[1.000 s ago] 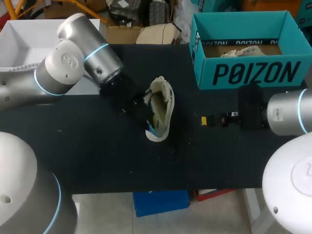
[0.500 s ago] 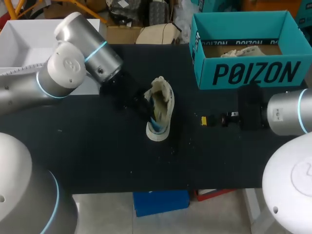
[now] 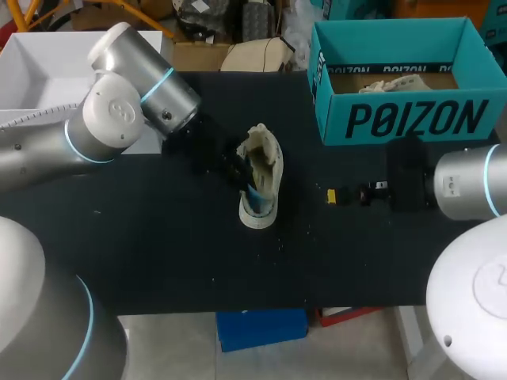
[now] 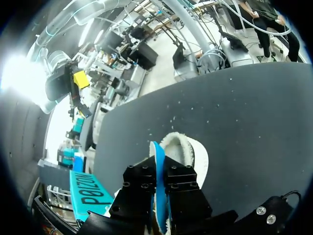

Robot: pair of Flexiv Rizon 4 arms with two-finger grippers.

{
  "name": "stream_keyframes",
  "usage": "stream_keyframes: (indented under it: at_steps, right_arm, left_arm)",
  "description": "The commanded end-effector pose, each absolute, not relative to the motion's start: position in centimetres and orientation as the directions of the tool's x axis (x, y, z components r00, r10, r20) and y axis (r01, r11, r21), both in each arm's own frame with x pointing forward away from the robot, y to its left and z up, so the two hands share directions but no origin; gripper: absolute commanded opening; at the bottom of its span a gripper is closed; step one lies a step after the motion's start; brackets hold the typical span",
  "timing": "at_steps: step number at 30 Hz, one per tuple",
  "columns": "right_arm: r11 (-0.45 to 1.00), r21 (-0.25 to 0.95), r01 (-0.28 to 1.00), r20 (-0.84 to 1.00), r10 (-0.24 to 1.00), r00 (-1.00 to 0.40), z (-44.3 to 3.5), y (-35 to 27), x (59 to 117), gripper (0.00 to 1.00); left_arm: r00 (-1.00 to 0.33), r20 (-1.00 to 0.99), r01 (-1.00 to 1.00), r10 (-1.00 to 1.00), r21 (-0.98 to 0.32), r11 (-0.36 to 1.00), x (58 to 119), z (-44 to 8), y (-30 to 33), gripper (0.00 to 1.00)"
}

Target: Take the shoe out of the shoebox, open the shoe tongue, remove and reinsert the insole, then place the shoe into the shoebox

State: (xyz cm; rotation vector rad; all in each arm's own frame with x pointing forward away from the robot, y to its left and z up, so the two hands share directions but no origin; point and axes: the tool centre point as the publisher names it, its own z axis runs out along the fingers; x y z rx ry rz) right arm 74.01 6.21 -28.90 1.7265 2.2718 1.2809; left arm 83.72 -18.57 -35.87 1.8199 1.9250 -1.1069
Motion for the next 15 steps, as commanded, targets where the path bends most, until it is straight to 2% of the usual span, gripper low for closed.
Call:
stream_keyframes:
  at_steps: [1,12,13,14,15]
  right_arm:
    - [0.057,0.596,0.801,0.446,0.806,-0.390,-28.90,6.11,74.11,1.00]
    - [0.057,0.596,0.801,0.446,0.806,-0.390,-28.90,6.11,74.11,1.00]
    - [0.057,0.596,0.801,0.446,0.806,-0.390,-28.90,6.11,74.11,1.00]
    - [0.057,0.596,0.801,0.446,0.806,-0.390,-28.90,6.11,74.11,1.00]
    - [0.057,0.596,0.801,0.446,0.806,-0.390,-28.90,6.11,74.11,1.00]
  left_arm:
    - [-0.184,-0.658,0.938,0.730,-0.339,-0.069,84.08,-36.46,-19.13,0.00]
    - [-0.181,-0.613,0.939,0.769,-0.341,-0.051,83.75,-37.37,-19.57,0.00]
    - [-0.178,-0.604,0.937,0.777,-0.345,-0.053,83.64,-37.35,-19.63,0.05]
    - [-0.177,-0.593,0.934,0.786,-0.352,-0.056,83.45,-37.38,-19.66,0.26]
    - [-0.170,-0.580,0.932,0.796,-0.357,-0.061,83.22,-37.42,-19.65,0.42]
